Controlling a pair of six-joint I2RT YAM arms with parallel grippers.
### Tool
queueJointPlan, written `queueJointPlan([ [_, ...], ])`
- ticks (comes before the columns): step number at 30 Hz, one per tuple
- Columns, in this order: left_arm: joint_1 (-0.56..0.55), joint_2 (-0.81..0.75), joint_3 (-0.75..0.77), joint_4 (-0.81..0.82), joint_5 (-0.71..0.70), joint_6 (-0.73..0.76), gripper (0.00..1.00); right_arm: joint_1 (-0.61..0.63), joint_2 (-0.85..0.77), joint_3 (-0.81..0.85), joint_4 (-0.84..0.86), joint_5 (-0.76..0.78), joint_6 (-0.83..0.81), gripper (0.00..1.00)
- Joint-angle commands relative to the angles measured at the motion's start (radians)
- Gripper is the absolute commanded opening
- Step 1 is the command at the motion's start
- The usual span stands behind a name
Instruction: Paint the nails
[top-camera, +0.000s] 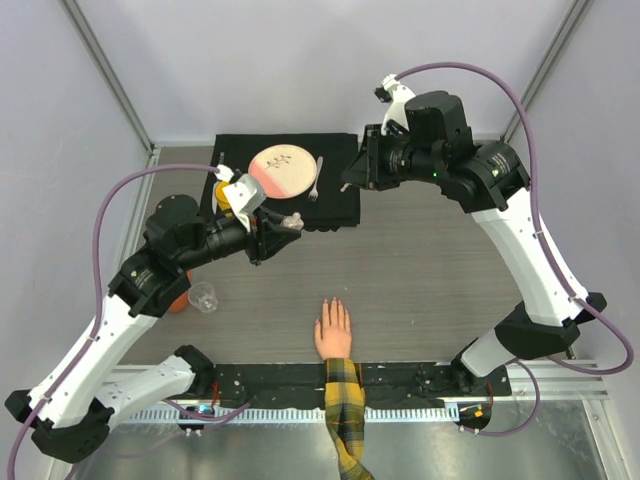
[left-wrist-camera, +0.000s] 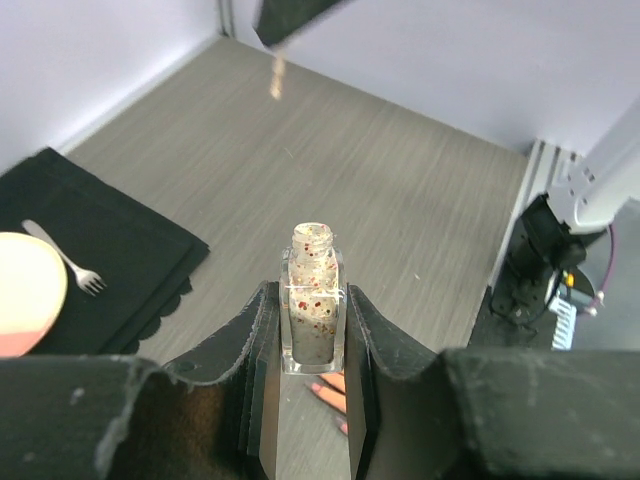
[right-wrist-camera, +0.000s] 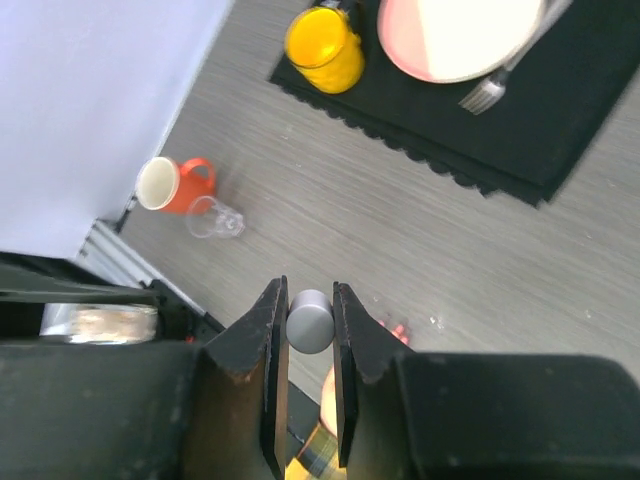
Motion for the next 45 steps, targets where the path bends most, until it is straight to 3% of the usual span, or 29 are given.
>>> queueJointPlan([
  [1,-0.004,0.028,0.038,-0.027,0.105,0.052,0.0,0.01,0.047,0.149,-0.004,-0.181,-0.081,0.01],
  [6,-0.004,0.019,0.024,-0.021,0.115,0.06,0.0,0.014,0.031,0.165,0.069,-0.349,-0.109,0.01],
  [12,-0.004,-0.002,0.016,-0.031,0.124,0.06,0.0,0.039,0.014,0.107,0.106,-0.429,-0.106,0.01],
  [22,-0.004,-0.047,-0.017,0.011,0.104,0.057,0.0,0.212,0.005,0.075,0.124,-0.281,-0.08,0.01],
  [32,-0.004,-0.064,-0.023,0.021,0.113,0.05,0.0,0.218,-0.021,0.061,0.141,-0.202,-0.044,0.01],
  [45,-0.004,-0.05,-0.023,0.041,0.121,0.057,0.0,0.223,0.014,0.081,0.128,-0.216,-0.044,0.01],
])
